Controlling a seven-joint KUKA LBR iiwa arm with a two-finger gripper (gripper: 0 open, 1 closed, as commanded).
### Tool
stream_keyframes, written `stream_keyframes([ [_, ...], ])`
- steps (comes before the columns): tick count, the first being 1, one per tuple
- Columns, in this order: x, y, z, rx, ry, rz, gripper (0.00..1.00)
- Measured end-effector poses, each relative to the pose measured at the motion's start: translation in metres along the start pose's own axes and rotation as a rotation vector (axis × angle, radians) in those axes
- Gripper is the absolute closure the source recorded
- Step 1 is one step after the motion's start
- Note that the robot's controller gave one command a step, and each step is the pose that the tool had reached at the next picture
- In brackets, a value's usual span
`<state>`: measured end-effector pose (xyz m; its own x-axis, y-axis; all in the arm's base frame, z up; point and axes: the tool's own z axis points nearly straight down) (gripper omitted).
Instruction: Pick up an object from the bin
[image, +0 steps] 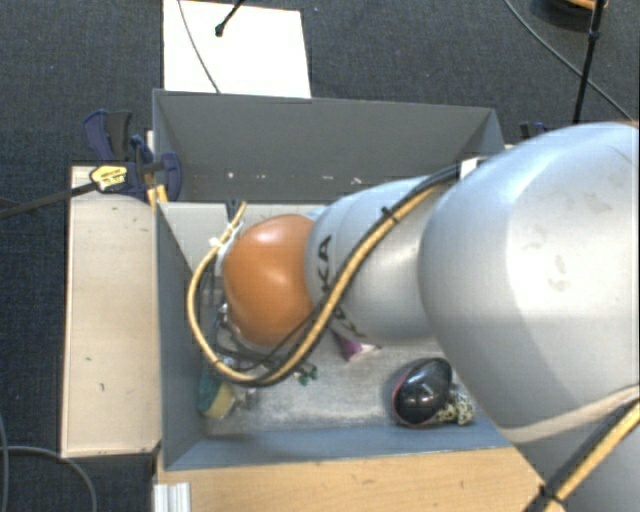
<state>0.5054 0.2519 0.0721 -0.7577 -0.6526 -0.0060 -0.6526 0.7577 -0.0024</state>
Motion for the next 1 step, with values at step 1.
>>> stream_keyframes([
  [1,0.0162,0.0036,-0.1182,0.000,-0.003,-0.012,1.00],
])
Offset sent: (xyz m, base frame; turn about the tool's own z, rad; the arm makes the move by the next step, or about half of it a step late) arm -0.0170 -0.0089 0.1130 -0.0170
